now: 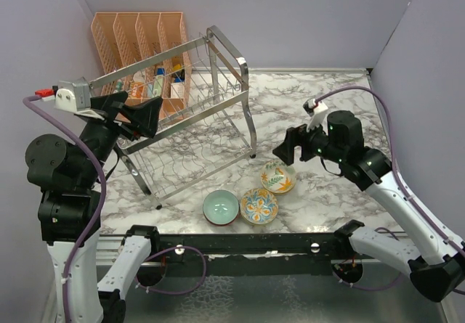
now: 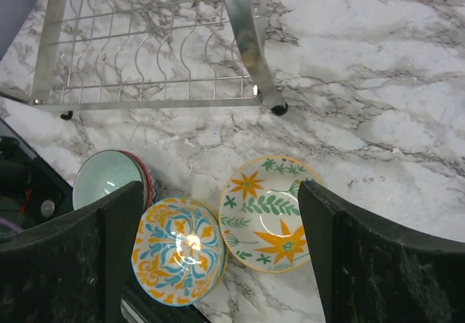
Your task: Load the bowls into the dish rack
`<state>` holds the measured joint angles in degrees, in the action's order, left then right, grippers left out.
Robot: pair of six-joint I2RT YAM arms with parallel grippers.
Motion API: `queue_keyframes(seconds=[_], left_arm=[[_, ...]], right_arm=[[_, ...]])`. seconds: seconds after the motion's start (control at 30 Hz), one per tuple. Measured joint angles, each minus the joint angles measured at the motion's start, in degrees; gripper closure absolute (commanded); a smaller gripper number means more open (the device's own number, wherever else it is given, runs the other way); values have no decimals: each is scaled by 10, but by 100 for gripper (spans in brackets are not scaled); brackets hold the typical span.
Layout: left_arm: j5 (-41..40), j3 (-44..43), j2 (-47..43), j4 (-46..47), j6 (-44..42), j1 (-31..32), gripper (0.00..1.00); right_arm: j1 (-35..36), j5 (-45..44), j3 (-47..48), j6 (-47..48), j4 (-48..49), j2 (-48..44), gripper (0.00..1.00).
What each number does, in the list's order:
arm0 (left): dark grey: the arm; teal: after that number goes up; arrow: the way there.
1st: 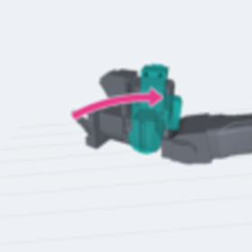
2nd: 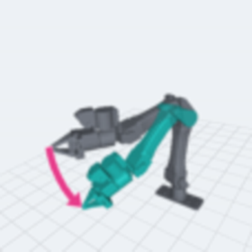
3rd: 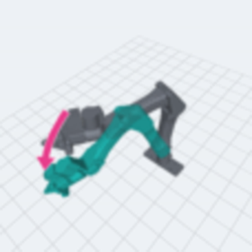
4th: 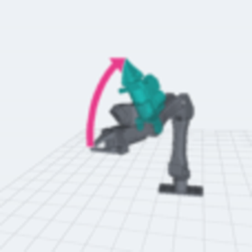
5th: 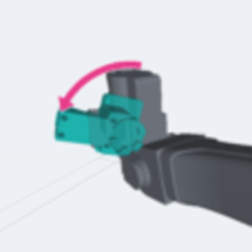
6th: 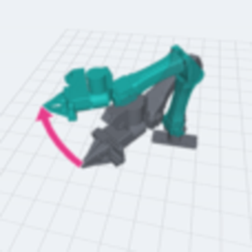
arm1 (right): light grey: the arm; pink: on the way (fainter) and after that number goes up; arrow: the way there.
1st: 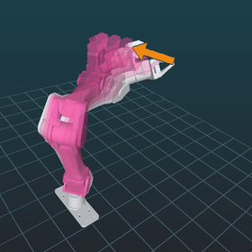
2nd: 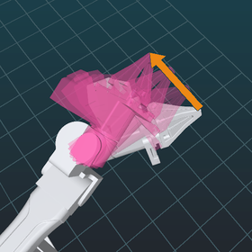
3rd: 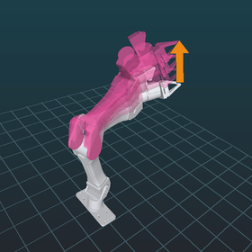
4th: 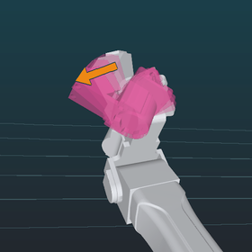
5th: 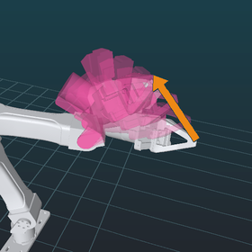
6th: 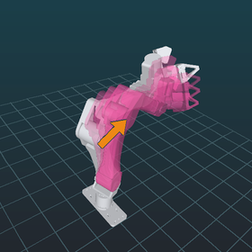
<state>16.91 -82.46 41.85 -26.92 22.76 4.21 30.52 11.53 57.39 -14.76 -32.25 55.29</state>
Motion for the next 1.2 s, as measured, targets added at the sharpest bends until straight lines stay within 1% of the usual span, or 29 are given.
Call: queue_keyframes(seconds=[0.17, 0.33, 0.47, 0.6, 0.63, 0.67, 0.8, 1.03, 1.2], left_arm=[[0, -11, -3, -17, -6, 0, 1], [-4, -14, -14, -19, -6, 0, 1], [-17, -13, -14, -24, -7, 0, 1], [-38, -14, -14, -43, -15, 0, 1], [-41, -13, -15, -46, -16, 0, 1], [-46, -13, -16, -49, -17, 0, 1], [-68, -12, -23, -63, -21, 0, 1], [-88, -10, -35, -82, -25, 0, 1], [-101, -5, -47, -84, -28, 0, 1]], right_arm=[[14, 36, -22, -5, -7, -18, 16], [78, 45, -36, -17, -7, -26, 18], [158, 31, -41, -33, 0, -2, 18], [271, -23, -45, -58, 10, 37, 18], [289, -31, -45, -62, 11, 43, 18], [322, -51, -44, -68, 12, 58, 20], [400, -98, -44, -96, 21, 113, 22], [439, -151, -30, -125, 34, 194, 23], [457, -166, -2, -129, 57, 244, 24]])
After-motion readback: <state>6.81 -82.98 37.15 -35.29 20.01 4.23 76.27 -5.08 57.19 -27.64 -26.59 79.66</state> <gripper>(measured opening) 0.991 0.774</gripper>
